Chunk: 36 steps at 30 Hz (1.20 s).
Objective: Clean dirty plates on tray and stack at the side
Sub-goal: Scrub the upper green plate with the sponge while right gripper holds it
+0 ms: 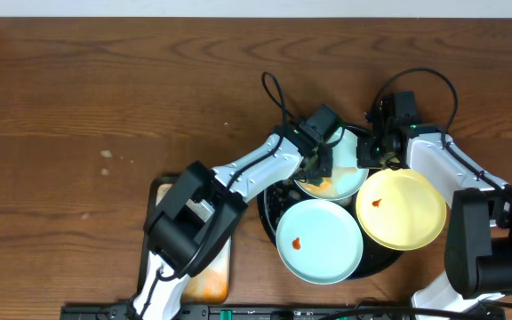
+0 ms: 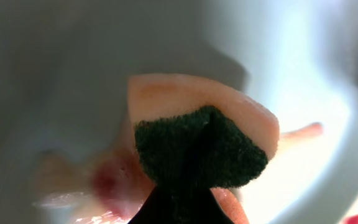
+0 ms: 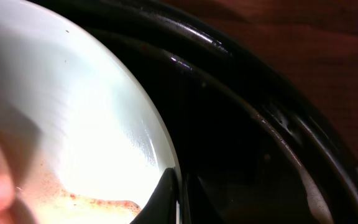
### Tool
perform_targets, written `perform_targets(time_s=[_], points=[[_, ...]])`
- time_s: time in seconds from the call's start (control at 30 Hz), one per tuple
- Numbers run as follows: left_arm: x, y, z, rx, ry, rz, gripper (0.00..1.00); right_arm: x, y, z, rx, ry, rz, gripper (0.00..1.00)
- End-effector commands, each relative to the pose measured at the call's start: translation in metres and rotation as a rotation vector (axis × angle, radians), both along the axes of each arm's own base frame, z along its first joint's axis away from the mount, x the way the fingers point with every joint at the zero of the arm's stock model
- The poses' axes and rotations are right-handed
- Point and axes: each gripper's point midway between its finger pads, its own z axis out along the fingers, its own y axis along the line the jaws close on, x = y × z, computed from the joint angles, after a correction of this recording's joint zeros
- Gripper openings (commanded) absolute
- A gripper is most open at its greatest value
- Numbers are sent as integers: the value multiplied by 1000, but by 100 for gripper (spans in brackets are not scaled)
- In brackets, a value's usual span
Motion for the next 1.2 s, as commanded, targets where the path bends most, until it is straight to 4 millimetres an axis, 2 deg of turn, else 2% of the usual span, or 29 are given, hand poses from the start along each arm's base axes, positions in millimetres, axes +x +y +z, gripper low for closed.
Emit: perform_targets(time_s=[0.0, 0.27, 0.37, 0.47, 0.63, 0.83, 0.97, 1.17], points=[[12, 49, -31, 203, -30, -5, 8, 3, -2, 0, -26, -3, -29, 1], [21, 78, -25, 372, -92, -74, 8, 2, -2, 0, -27, 2, -29, 1], [29, 82, -10, 416, -113, -65, 8, 2, -3, 0, -27, 2, -29, 1], [36, 78, 7, 420, -127, -60, 8, 1, -3, -1, -29, 6, -30, 1], [39, 75, 30, 418, -114, -20, 8, 0, -8, -1, -53, 12, -52, 1], [33, 80, 47, 420, -91, 34, 8, 1, -12, 0, -75, 5, -58, 1], [22, 80, 48, 400, -41, 46, 8, 5, -20, 6, -117, -20, -72, 1], [9, 76, 46, 369, 24, 38, 8, 14, -30, 36, -181, -104, -55, 1]])
